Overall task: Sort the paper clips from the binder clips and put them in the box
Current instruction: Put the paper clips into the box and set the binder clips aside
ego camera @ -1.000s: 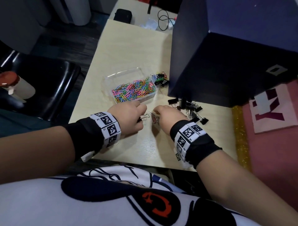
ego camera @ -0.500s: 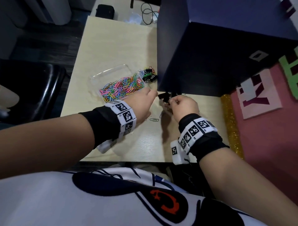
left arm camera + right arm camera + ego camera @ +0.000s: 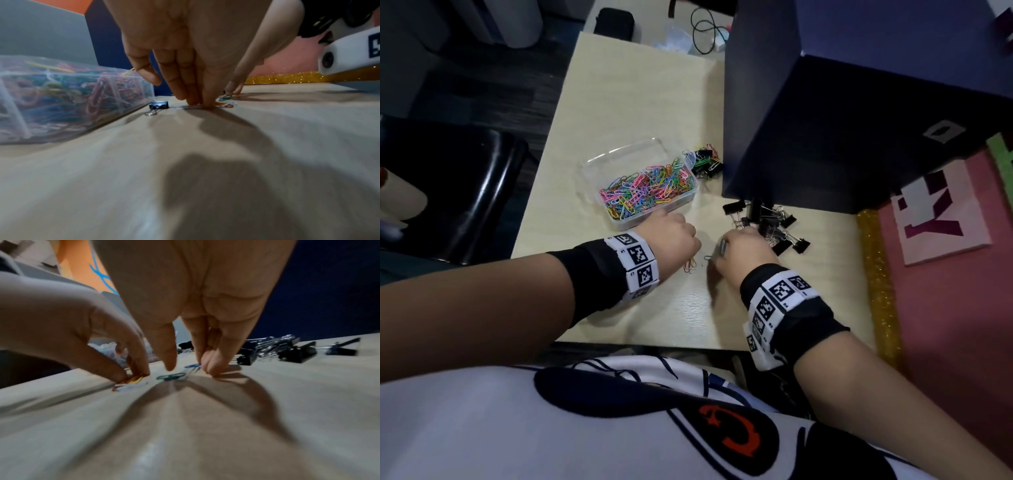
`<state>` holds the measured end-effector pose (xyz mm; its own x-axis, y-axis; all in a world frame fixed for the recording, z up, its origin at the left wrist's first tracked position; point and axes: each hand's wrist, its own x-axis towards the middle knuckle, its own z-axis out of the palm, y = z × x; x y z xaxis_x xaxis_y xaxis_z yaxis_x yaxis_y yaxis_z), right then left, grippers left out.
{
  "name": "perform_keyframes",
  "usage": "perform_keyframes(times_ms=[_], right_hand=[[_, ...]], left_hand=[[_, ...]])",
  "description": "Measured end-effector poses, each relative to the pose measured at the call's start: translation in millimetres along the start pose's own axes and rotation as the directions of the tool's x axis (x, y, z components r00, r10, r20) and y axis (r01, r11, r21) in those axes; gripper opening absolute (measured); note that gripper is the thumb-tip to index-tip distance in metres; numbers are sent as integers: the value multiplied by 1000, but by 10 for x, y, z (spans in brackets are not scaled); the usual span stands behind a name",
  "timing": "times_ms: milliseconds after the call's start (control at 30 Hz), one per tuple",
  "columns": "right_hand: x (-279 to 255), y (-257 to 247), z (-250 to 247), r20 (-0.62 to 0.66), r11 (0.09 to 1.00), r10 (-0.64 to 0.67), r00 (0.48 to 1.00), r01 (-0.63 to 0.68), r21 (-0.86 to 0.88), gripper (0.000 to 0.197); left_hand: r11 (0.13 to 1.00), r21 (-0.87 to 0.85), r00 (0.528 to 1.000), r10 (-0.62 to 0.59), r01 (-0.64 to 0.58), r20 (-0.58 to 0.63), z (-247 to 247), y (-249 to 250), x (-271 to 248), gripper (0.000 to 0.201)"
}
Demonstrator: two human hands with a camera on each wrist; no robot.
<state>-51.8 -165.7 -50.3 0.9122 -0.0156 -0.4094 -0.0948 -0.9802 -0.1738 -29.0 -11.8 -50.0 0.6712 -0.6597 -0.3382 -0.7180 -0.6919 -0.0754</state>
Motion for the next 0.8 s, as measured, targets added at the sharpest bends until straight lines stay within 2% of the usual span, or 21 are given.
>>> perform_keyframes(times_ms=[100,233,400,500,633,700,800], right_hand=[[-35,-82,74,31,997,-75,997,75,12,31],[-6,-126,104,-9,989,-138,990,137,-52,26],[31,-138,88,-18,983,-146,989,143,-116,22],[73,-118,38,-11,992,-107,994,106,-74,24],[149,-150,-107,-111,996,-63,992,70,60,20],[211,-233,-199,-189,985,-70,979,98,143,16],[319,-434,-327,-332,931,-71,941,182,316,16]], left_hand=[[1000,30,1000,2,-2,23,10,2,-8,18],[1000,15,998,-19,18,60,19,33,-2,19],[999,-12,996,-49,50,69,38,42,22,23],[998,-28,997,-54,56,61,23,38,0,23],[988,-132,995,-93,86,-43,-35,-85,-102,22],[975,-198,979,-128,96,-157,-64,-220,-173,20],[939,-266,934,-278,216,-223,-139,-447,-275,22]])
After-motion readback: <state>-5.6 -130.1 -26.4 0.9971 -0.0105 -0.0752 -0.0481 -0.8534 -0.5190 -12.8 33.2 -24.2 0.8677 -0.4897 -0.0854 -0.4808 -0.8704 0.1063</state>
